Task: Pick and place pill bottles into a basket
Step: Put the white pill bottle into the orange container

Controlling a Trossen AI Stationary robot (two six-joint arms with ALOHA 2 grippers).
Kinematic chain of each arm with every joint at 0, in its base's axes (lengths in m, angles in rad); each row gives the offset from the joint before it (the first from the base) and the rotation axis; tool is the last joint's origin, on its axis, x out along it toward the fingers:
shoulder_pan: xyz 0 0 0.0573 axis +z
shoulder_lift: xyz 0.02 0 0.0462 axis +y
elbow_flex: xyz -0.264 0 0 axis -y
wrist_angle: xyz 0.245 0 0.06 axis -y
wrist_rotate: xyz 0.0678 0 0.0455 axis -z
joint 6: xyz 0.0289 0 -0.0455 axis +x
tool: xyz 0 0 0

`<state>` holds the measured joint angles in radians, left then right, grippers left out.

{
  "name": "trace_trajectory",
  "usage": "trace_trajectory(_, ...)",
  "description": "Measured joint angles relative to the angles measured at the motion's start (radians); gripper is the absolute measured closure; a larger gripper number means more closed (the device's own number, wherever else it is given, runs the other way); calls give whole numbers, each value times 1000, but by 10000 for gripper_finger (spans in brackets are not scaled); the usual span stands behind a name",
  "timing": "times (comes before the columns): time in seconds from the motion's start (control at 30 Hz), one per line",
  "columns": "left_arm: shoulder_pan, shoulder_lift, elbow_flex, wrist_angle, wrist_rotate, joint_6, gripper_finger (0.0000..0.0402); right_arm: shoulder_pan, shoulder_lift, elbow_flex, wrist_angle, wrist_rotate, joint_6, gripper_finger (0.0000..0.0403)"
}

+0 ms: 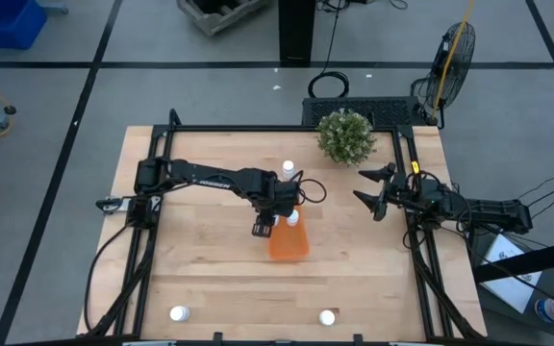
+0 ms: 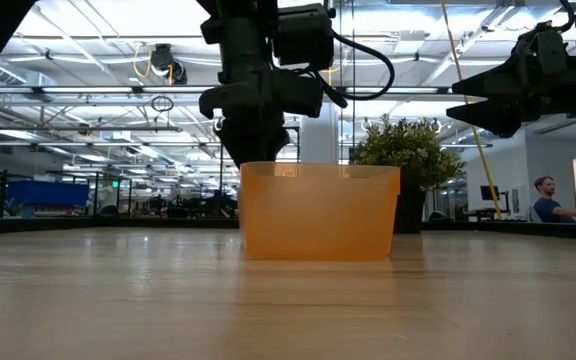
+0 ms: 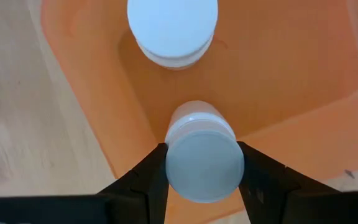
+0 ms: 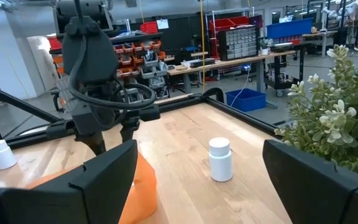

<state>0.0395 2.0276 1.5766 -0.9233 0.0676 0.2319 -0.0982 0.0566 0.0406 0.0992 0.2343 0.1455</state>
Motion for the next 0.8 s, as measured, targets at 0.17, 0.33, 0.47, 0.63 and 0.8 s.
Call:
trace_trajectory(0.17,-1,-11,-3,-4,0,-7,227,0,0,0,0,0,0,64)
trace_trajectory(0.33,-6,-31,3,-1,2,-31,103,0,0,0,-2,0,0,64)
trace_trajectory(0.47,-23,-51,32,6,-37,-28,48,0,0,0,-5,0,0,64)
trace_trajectory(0.63,-33,-76,79,18,-130,36,35,0,0,0,-7,0,0,64)
trace_trajectory(0.8,13,-88,129,45,-286,128,52,0,0,0,-7,0,5,64)
